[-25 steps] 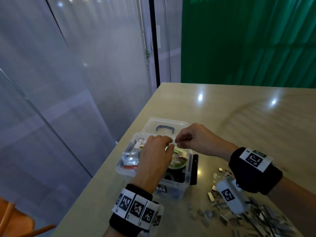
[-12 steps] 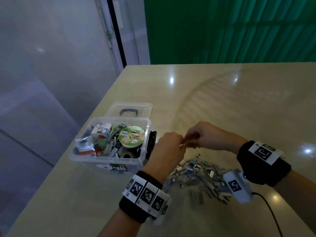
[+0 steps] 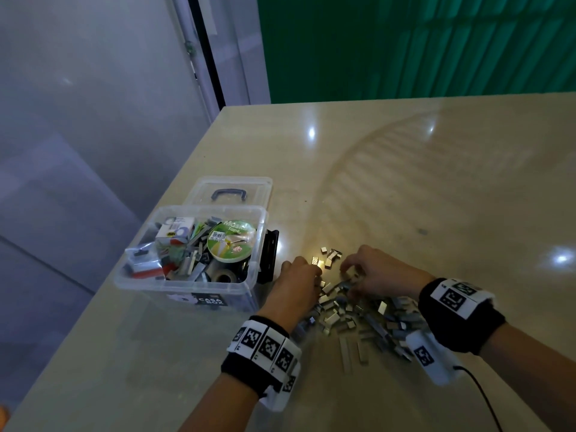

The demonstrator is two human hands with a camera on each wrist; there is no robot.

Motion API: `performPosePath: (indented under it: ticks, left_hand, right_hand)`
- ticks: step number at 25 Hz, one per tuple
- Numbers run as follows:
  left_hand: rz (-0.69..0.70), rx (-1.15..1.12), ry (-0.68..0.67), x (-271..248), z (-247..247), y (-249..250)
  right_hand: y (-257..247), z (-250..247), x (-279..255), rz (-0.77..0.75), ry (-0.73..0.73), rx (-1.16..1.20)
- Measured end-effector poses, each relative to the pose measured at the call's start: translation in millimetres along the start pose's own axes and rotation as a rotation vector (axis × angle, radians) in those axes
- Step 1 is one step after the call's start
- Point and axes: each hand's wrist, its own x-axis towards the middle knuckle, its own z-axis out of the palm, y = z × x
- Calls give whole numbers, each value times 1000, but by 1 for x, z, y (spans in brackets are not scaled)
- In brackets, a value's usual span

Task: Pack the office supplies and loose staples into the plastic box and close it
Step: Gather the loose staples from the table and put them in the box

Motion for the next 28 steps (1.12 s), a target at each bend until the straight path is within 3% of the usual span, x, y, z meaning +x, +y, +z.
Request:
performPosePath:
  ticks: [5, 13, 19, 24, 28]
  left_hand:
    - [-37, -124, 69, 2, 11, -1]
    - [-89, -225, 21, 9, 14, -5]
    - [-70, -282, 47, 12, 9, -4]
    - [-20, -384, 129, 9, 9, 1]
    - [63, -336, 207, -6, -6, 14]
  right_hand:
    - [-10, 11, 1, -46, 76, -1]
    - [-7, 16, 3, -33, 110, 28]
    - [5, 2, 5, -59, 122, 147]
    - [10, -3, 4, -66, 94, 142]
    - [2, -17, 0, -84, 124, 219]
